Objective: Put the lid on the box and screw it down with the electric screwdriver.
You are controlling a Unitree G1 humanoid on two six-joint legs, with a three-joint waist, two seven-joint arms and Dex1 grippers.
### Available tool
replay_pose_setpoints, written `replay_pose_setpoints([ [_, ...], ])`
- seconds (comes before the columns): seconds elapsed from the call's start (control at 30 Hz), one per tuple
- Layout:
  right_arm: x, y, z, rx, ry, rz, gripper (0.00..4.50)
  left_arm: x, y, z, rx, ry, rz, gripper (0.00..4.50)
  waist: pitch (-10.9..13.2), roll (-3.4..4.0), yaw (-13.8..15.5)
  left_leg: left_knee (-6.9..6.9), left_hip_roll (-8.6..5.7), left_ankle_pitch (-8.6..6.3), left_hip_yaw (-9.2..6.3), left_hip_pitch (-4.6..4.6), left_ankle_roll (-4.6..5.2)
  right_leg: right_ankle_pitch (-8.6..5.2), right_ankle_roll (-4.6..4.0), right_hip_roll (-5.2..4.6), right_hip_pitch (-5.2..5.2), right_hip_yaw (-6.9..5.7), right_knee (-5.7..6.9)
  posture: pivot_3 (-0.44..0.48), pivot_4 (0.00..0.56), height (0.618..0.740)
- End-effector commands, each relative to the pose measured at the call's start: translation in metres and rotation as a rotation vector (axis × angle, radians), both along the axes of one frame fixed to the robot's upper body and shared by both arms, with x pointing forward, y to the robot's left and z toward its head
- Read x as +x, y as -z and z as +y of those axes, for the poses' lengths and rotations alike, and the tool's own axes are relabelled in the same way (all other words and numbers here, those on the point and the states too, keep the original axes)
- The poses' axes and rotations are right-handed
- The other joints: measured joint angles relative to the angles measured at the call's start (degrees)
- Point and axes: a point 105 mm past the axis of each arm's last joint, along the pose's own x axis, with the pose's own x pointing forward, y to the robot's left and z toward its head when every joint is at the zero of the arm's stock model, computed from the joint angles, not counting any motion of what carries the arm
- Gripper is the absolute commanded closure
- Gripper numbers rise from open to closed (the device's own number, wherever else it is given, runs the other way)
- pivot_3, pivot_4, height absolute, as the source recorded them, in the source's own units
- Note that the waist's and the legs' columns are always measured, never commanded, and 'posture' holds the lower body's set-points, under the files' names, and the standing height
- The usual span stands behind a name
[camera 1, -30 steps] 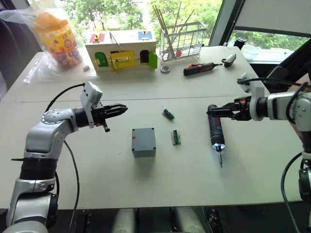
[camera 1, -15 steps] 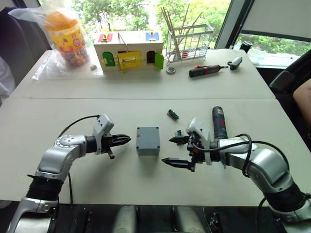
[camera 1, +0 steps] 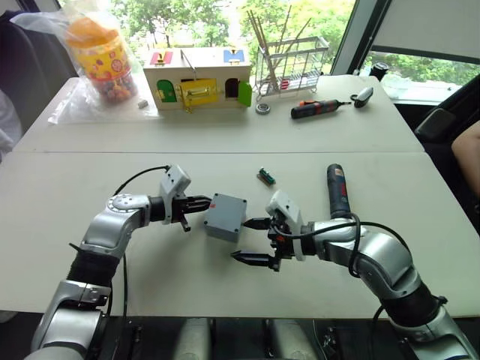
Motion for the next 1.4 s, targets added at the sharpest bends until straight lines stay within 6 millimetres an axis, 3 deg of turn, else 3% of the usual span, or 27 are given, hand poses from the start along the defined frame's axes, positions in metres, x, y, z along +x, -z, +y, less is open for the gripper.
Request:
replay_pose_setpoints([
  [0.03, -0.009, -0.021, 0.008, 0.056, -0.035, -0.028, 0.05, 0.006, -0.006, -0.007, 0.002, 0.037, -0.057, 4.05, 0.00, 0.00, -0.01, 0.00, 0.00, 0.00, 0.00, 0.00, 0.00, 0.00, 0.00, -0.02, 0.00, 0.00, 0.01, 0.000, 0.150, 0.736],
  [0.13, -0.011, -0.020, 0.003, 0.019, -0.023, -0.044, 0.05, 0.020, -0.002, 0.001, 0.057, -0.029, -0.105, 4.05, 0.00, 0.00, 0.01, 0.01, -0.01, 0.00, 0.00, 0.01, 0.00, 0.00, 0.00, -0.02, 0.00, 0.00, 0.01, 0.000, 0.150, 0.736],
  [0.23, 0.002, -0.030, -0.013, -0.035, 0.023, -0.147, 0.05, 0.028, -0.005, 0.028, 0.097, -0.110, -0.121, 4.05, 0.00, -0.01, -0.01, 0.01, -0.02, 0.00, 0.00, 0.00, 0.00, 0.00, 0.00, -0.02, 0.00, 0.00, 0.01, 0.000, 0.150, 0.736],
  [0.33, 0.014, -0.034, -0.023, -0.101, 0.036, -0.235, 0.05, 0.022, -0.007, 0.045, 0.114, -0.119, -0.105, 4.05, 0.00, -0.01, -0.35, 0.00, -0.03, 0.00, 0.02, -0.01, 0.00, 0.00, 0.00, -0.02, -0.05, 0.00, 0.01, 0.000, 0.150, 0.736],
  [0.4, 0.024, -0.031, -0.027, -0.141, 0.033, -0.278, 0.05, 0.006, -0.007, 0.051, 0.117, -0.080, -0.069, 4.05, 0.00, -0.01, -0.57, -0.04, 0.00, 0.00, 0.00, 0.00, 0.01, 0.00, 0.00, 0.04, -0.07, 0.00, 0.02, 0.000, 0.150, 0.736],
  [0.53, 0.038, -0.019, -0.024, -0.169, -0.010, -0.325, 0.05, -0.028, -0.004, 0.047, 0.113, -0.003, 0.007, 4.05, 0.00, 0.00, -1.07, -0.09, 0.10, 0.00, 0.01, -0.01, 0.01, 0.00, -0.01, -0.04, -0.08, 0.01, 0.00, 0.000, 0.150, 0.736],
  [0.73, 0.038, -0.011, -0.013, -0.157, -0.111, -0.347, 0.05, -0.048, 0.004, 0.034, 0.102, 0.020, 0.054, 4.05, -0.01, -0.01, -1.01, -0.01, 0.10, 0.00, 0.00, -0.02, 0.00, 0.00, 0.00, -0.09, -0.04, 0.00, 0.06, 0.000, 0.150, 0.736],
  [1.1, 0.017, -0.005, -0.006, -0.133, -0.192, -0.284, 0.05, -0.030, -0.004, 0.022, 0.064, -0.024, -0.001, 4.05, -0.01, -0.02, -1.12, 0.00, 0.09, 0.00, 0.00, -0.02, 0.00, 0.00, 0.00, -0.09, -0.04, 0.00, 0.07, 0.000, 0.150, 0.736],
  [1.23, 0.020, -0.002, -0.010, -0.151, -0.149, -0.285, 0.05, -0.026, -0.004, 0.044, 0.138, -0.049, -0.001, 4.05, -0.01, -0.02, -1.64, -0.01, 0.09, 0.00, 0.00, -0.01, 0.00, 0.00, 0.00, -0.02, -0.06, 0.00, 0.08, 0.000, 0.150, 0.736],
  [1.4, 0.027, -0.001, -0.013, -0.164, -0.120, -0.305, 0.05, -0.048, -0.002, 0.049, 0.162, 0.045, 0.062, 4.05, -0.01, -0.02, -1.58, -0.05, 0.09, 0.00, 0.01, 0.02, 0.00, 0.00, -0.01, -0.01, -0.08, 0.01, 0.10, 0.000, 0.150, 0.736],
])
